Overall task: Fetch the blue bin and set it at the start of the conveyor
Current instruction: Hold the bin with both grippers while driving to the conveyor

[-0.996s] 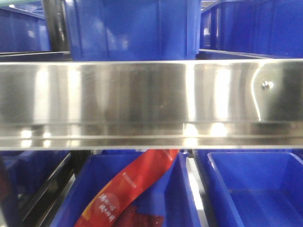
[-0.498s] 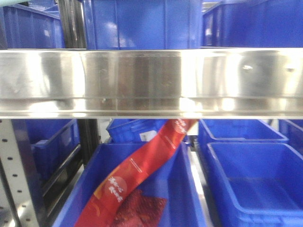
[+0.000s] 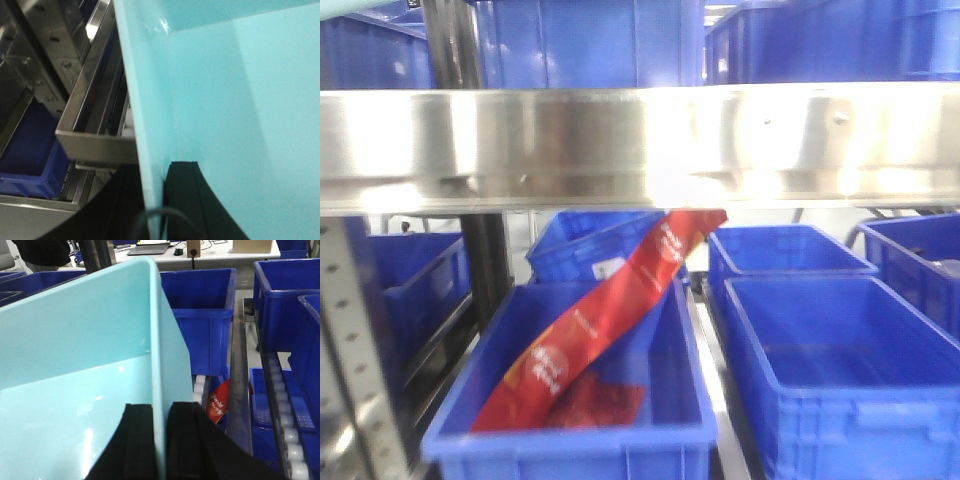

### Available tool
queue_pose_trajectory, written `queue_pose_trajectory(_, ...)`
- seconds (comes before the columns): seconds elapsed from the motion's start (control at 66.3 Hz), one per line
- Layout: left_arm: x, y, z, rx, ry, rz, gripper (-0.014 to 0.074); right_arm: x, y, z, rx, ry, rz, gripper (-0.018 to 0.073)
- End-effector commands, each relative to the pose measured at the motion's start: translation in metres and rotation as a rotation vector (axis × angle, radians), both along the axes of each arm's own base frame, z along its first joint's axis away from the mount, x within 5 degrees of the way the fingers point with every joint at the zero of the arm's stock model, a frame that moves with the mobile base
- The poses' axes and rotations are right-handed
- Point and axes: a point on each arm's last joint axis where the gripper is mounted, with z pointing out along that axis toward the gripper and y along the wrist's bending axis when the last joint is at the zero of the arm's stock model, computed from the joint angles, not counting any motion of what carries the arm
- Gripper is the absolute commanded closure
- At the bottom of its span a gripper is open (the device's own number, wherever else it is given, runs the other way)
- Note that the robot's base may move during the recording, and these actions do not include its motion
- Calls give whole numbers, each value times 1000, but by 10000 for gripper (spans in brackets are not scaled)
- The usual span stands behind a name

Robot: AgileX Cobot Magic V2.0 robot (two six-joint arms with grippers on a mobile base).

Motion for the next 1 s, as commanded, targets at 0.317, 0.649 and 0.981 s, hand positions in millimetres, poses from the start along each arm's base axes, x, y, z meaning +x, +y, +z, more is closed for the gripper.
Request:
queue_pose_trajectory(0.317, 3, -6, 1, -13, -23, -44, 708, -8, 11, 22, 122, -147, 111, 726)
queue_pose_trajectory(0.649, 3, -6, 1, -13, -23, -44, 708, -9, 11, 22, 123, -150, 113, 726)
queue_pose_trajectory(0.981, 3, -6, 1, -13, -23, -44, 708, -9, 11, 22, 124, -152, 114, 726)
